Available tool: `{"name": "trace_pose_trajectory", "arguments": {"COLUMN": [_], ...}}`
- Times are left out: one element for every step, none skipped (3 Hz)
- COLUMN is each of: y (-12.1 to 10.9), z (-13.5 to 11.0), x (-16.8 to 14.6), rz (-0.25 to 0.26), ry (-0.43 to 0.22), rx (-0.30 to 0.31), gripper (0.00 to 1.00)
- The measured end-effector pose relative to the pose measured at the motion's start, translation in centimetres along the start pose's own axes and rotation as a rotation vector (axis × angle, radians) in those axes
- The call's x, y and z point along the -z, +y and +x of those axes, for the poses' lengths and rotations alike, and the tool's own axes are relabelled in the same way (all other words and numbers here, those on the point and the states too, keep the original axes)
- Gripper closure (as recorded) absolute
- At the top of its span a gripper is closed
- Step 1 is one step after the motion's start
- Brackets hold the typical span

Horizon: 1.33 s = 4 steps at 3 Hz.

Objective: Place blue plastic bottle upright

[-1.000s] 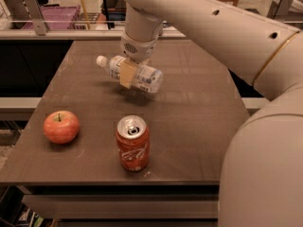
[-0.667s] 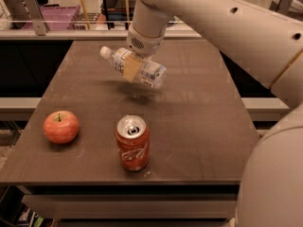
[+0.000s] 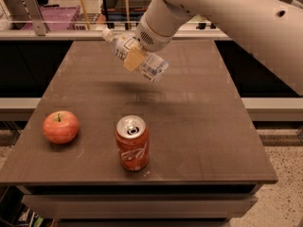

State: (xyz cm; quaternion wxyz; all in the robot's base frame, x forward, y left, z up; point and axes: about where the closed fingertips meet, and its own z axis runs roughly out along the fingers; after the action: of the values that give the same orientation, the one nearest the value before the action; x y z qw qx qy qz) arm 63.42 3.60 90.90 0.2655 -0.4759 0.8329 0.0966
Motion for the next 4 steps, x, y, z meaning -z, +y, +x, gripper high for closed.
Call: {"name": "trace_pose_trajectory", "arguments": {"y": [0.3, 0.8, 1.6, 2.1], "z": [-0.9, -1.8, -2.5, -3.2], "x": [1.0, 1.7, 2.3, 2.1], "rz": [-0.001, -0.014, -0.017, -0.018], "ry": [-0.107, -0.222, -0.321, -0.405], "rx": [-0.017, -0.028, -0.030, -0.039], "gripper": [1.00, 1.00, 1.00, 1.00]}}
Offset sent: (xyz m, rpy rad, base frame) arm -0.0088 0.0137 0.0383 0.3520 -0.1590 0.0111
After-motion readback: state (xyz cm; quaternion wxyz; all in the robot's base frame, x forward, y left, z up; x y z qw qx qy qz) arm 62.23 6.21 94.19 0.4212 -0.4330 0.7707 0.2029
